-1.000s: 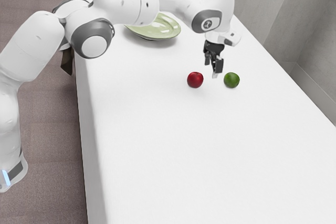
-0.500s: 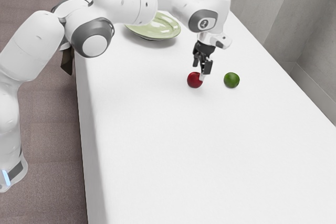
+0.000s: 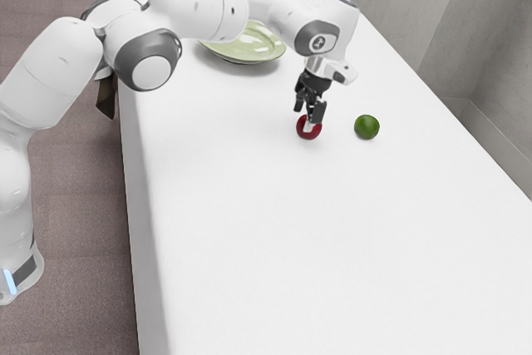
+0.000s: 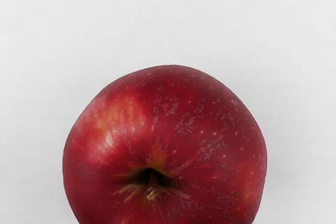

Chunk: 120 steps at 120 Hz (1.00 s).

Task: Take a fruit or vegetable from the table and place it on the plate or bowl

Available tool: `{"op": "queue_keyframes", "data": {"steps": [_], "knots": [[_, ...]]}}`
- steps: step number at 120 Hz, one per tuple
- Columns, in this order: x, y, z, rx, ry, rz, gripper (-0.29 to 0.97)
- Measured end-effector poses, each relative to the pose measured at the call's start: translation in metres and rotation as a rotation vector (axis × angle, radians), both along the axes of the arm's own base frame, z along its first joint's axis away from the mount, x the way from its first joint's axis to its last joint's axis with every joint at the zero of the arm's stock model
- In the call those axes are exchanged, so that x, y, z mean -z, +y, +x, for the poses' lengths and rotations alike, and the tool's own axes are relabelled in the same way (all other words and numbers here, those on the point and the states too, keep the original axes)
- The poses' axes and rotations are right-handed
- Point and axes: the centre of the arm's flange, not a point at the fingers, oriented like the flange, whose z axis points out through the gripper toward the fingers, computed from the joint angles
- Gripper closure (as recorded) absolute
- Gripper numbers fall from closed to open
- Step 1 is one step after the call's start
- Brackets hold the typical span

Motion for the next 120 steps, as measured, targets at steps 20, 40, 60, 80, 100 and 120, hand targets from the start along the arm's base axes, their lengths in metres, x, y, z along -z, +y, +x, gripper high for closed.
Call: {"op": "queue_keyframes", "data": {"steps": [20, 40, 60, 80, 100, 120], "knots": [[0.007, -0.001, 0.003, 0.003, -0.007, -0.004, 0.0], [0.01, -0.001, 0.007, 0.002, -0.029, -0.01, 0.0], [0.018, -0.001, 0.012, 0.003, -0.046, -0.015, 0.0], [0.02, -0.001, 0.015, 0.003, -0.067, -0.018, 0.0], [0.019, -0.001, 0.016, 0.0, -0.079, -0.026, 0.13], [0.019, -0.001, 0.017, -0.001, -0.084, -0.028, 0.26]]}}
